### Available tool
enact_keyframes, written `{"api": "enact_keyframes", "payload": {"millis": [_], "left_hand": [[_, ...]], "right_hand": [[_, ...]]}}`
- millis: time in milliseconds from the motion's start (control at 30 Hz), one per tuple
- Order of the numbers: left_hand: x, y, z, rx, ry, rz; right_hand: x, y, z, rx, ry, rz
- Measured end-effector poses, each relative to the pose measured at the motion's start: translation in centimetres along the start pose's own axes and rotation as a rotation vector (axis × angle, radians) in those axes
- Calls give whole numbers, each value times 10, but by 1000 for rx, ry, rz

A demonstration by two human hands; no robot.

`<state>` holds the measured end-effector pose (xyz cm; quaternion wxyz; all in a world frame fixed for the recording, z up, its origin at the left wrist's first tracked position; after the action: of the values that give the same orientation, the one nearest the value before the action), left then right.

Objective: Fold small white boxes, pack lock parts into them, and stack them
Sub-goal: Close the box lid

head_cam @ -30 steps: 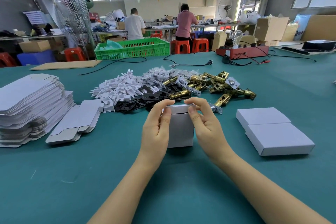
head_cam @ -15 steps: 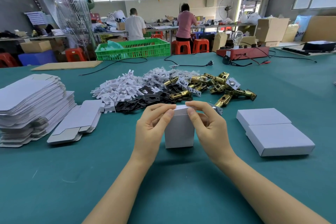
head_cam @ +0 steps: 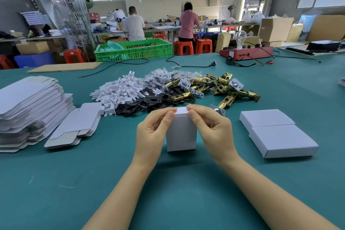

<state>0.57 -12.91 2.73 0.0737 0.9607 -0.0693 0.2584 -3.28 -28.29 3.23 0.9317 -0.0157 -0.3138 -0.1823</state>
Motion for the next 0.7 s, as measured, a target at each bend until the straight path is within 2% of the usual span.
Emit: {"api": "enact_keyframes", "payload": {"millis": [300,500,600,700], "left_hand": [[1,0,3,22,41,65],[-6,6,9,190,45,141],[-9,10,21,208,-87,199],[-6,9,32,246,-225,235]], "right_hand": [[-2,2,-5,-83,-51,53],[-1,7,-3,-219,-137,92],[0,8,-5,-237,-114,84],[6,0,-12,-119,61,5]]}}
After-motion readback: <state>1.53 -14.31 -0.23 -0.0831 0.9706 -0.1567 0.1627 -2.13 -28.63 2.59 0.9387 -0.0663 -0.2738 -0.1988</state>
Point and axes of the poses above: each hand's wrist, its own x-axis towards the middle knuckle, its own y-axis out of the palm, z = x × y, the point moved 5 cm from there along x, towards the middle knuckle, and after that the axes turned 1 degree about -z, right-handed, at the moved point
